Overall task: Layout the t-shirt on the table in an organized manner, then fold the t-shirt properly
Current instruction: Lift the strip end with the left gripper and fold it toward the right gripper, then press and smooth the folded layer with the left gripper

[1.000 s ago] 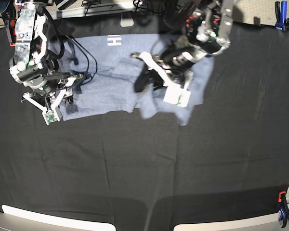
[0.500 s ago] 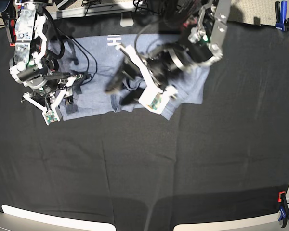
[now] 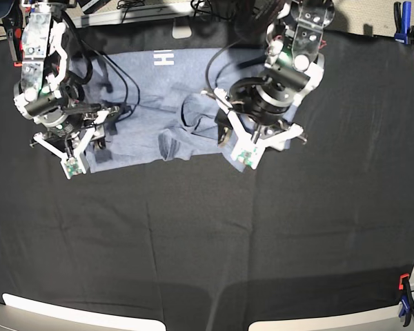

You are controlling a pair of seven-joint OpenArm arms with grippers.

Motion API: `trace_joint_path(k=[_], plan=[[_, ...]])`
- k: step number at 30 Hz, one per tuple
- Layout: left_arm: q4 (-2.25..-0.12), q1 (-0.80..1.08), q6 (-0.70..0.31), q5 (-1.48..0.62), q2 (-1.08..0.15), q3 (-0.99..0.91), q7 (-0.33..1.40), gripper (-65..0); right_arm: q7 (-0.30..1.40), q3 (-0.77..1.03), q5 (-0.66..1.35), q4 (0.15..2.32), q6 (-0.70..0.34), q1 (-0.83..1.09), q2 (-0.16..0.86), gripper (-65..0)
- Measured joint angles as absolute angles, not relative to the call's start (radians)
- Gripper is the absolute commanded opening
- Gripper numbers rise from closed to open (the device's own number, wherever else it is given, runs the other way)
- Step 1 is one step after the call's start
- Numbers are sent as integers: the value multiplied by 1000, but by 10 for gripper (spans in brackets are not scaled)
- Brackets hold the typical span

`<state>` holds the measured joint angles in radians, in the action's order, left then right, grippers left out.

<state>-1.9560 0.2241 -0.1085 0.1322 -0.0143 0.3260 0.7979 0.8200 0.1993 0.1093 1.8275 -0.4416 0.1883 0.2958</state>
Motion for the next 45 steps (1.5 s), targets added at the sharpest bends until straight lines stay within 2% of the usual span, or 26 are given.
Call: trace_joint_path(k=[8, 10, 12, 13, 16, 20, 25, 30, 31, 33, 34, 35, 37, 39, 41, 45], plan=[[-1844, 224, -45, 133, -14, 326, 868, -393, 820, 199, 109, 1827, -441, 188, 296, -391], [-1819, 224, -44, 132, -14, 326, 869, -455, 820, 199, 109, 1827, -441, 188, 296, -391], [-1818, 226, -44, 128, -14, 326, 864, -599, 820, 199, 109, 1827, -441, 188, 296, -391], [-1819, 226, -45, 127, -14, 326, 857, -650, 820, 199, 109, 1827, -441, 189, 297, -391], [-1842, 236, -52, 105, -14, 326, 839, -650, 810, 199, 109, 1827, -441, 188, 296, -391], [-1923, 270, -252, 6, -14, 326, 842, -650, 805, 199, 109, 1827, -441, 189, 297, -391], [-1960, 285, -504, -337, -30, 327, 945, -650, 802, 199, 109, 1827, -442, 188, 297, -391], [-1960, 285, -528, -408, -47, 326, 958, -650, 801, 199, 109, 1827, -442, 188, 296, -391], [-1960, 285, -528, -408, -47, 326, 958, -612, 801, 199, 109, 1827, -441, 188, 296, -391], [-1960, 285, -527, -408, -47, 326, 960, -460, 802, 199, 109, 1827, -441, 188, 296, -391], [-1960, 285, -527, -413, -47, 326, 971, -404, 802, 199, 109, 1827, -441, 188, 296, -391], [-1960, 285, -529, -414, -47, 326, 983, -376, 801, 199, 109, 1827, -442, 188, 296, -391], [-1960, 285, -582, -415, -47, 326, 1048, -373, 801, 199, 109, 1827, -441, 188, 296, -391], [-1960, 286, -588, -458, -52, 326, 1077, -373, 801, 199, 109, 1827, -441, 188, 296, -391], [-1960, 284, -614, -479, -60, 326, 1043, -372, 801, 199, 109, 1827, -442, 188, 297, -391], [-1960, 261, -591, -432, -61, 294, 964, -373, 801, 199, 109, 1827, -442, 188, 297, -391]])
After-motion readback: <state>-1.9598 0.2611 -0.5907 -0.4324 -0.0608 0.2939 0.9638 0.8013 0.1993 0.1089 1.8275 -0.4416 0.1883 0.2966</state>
